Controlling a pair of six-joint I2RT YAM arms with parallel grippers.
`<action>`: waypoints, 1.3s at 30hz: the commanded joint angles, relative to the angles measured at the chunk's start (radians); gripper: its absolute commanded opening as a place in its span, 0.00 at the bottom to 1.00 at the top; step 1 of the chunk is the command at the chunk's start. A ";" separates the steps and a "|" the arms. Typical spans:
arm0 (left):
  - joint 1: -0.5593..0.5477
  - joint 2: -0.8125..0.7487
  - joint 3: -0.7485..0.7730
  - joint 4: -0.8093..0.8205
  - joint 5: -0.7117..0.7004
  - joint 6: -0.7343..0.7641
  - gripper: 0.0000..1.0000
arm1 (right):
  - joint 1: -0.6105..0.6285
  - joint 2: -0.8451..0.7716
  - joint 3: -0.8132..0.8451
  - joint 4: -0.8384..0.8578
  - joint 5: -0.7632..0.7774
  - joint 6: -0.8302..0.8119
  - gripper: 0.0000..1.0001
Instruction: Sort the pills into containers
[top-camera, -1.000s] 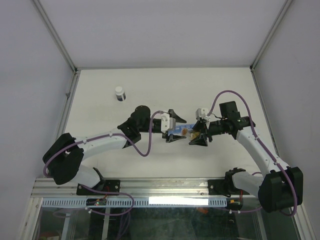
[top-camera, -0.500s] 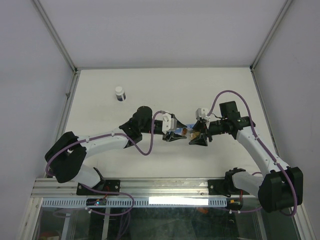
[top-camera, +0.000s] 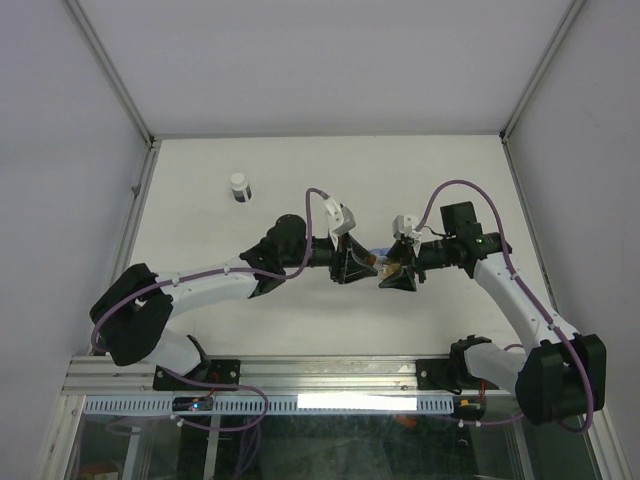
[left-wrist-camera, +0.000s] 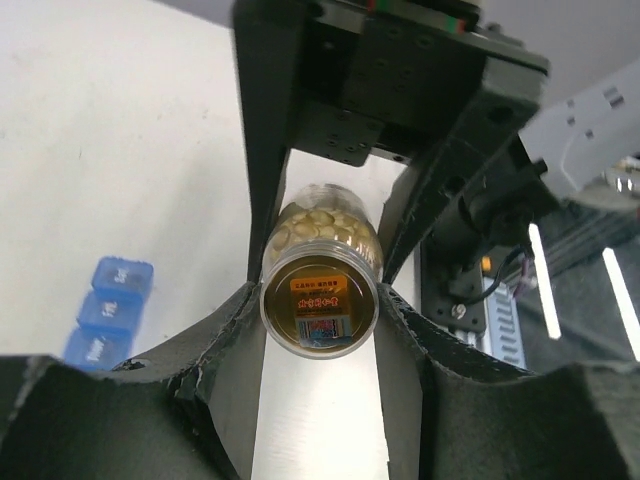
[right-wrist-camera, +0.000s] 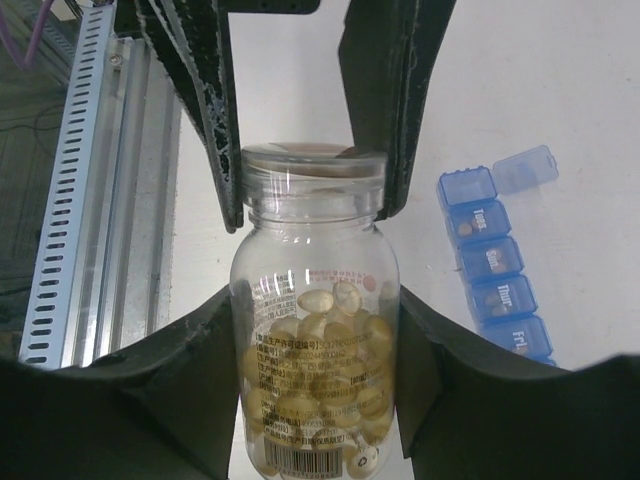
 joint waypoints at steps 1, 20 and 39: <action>-0.063 -0.032 0.008 0.040 -0.287 -0.317 0.02 | 0.012 -0.004 0.038 -0.005 -0.043 -0.015 0.00; -0.099 -0.195 -0.093 -0.017 -0.598 -0.629 0.03 | 0.009 -0.002 0.039 -0.004 -0.040 -0.010 0.00; 0.354 -0.200 -0.232 -0.626 -1.004 -0.538 0.03 | 0.006 -0.011 0.039 -0.006 -0.044 -0.010 0.00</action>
